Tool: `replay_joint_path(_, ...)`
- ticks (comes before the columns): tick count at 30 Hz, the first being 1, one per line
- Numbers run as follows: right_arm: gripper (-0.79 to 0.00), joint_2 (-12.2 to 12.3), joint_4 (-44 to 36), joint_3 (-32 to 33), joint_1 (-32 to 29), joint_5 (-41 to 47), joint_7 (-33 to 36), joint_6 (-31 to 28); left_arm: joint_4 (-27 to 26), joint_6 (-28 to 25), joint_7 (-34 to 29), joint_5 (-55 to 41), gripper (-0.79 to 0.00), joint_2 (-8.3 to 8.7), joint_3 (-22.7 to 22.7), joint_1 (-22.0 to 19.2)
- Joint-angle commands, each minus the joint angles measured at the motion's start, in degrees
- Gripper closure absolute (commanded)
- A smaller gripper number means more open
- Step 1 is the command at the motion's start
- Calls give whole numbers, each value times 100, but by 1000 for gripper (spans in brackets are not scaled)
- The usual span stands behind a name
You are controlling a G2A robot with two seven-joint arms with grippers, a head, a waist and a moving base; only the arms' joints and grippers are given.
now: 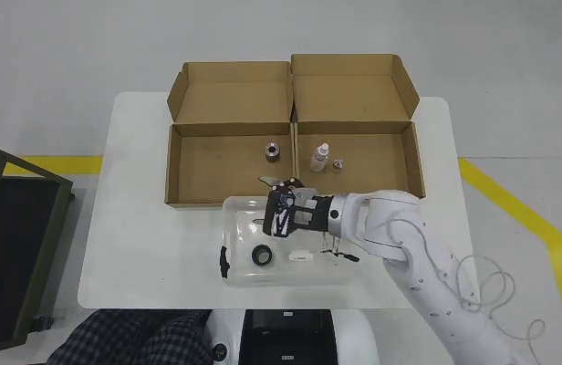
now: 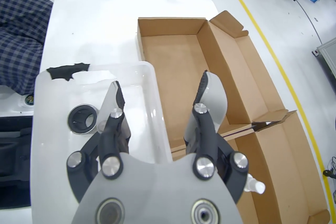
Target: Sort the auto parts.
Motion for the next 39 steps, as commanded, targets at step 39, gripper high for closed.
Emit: replay_joint_path(39,-517,219,643,-618,-491,-1089,-449,-770,0,0,0,0,-785,0,0,0)
